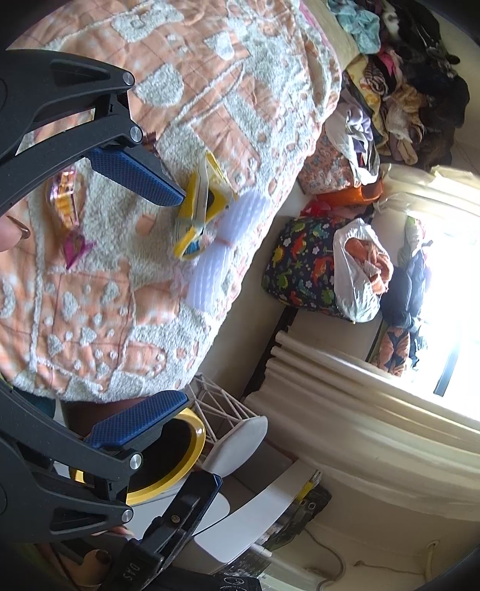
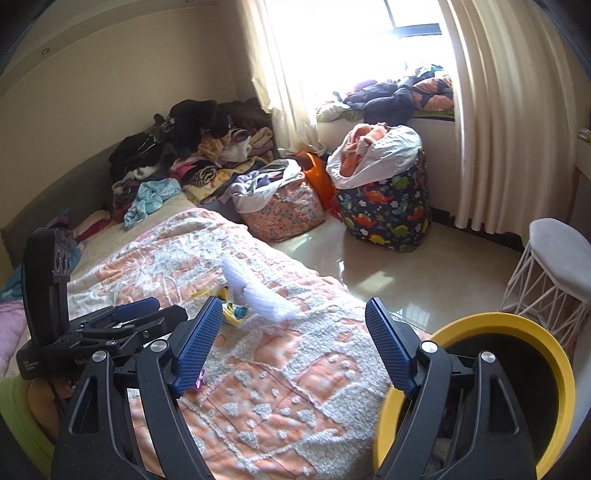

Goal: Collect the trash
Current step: 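Grasp the brown chocolate bar with the left gripper while the right gripper grasps the white foam sleeves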

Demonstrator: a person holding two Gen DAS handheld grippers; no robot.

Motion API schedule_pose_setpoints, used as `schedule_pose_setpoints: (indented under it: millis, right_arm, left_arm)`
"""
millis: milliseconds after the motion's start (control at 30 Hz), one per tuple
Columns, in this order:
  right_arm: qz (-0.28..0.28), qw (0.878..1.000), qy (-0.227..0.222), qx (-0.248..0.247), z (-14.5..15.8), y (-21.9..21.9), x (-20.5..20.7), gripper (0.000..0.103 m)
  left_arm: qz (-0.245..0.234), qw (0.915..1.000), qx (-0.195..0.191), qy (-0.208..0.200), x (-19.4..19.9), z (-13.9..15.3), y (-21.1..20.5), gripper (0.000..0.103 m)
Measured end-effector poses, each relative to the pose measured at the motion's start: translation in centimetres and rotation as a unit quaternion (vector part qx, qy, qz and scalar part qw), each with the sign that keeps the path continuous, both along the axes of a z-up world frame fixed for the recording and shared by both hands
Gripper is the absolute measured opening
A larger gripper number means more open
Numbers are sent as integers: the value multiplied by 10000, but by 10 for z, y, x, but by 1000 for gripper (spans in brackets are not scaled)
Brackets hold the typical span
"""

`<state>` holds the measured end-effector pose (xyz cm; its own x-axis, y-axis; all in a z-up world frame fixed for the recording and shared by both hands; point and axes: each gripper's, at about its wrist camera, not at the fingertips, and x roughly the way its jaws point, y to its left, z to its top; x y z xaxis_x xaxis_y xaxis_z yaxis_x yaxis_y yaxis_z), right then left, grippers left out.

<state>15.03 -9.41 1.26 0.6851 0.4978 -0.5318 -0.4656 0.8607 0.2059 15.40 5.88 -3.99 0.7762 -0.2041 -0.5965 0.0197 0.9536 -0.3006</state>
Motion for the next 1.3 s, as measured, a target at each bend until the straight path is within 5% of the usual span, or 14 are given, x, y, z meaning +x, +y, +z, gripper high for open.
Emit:
schedule_pose_setpoints:
  millis: [500,833,1000,1100,1200,1300]
  right_arm:
    - [737,9954,312,-521,-29,66,43,77]
    - [1039,9873,682,-989,-67,105,79,70]
    - [1005,9841,850,-1192,-85,117,97,64]
    - [957,9823,986,-1276,-97,120,108,56]
    - [1097,9786,1193,-1267,-107,122,112,29]
    - [1208,9787,1354,-959,-108,117,108,23]
  left_arm:
    - [481,9975,16,520,17,-34,66,91]
    - [324,9940,91,1039,36,-65,82,62]
    - [189,9922,143,1222,43,-76,82,60]
    - [59,9909,190,1328,45,-82,78,53]
    - [-5,9898,266,1396,45,-86,75,50]
    - [-5,9890,314,1448,44,-88,72,46]
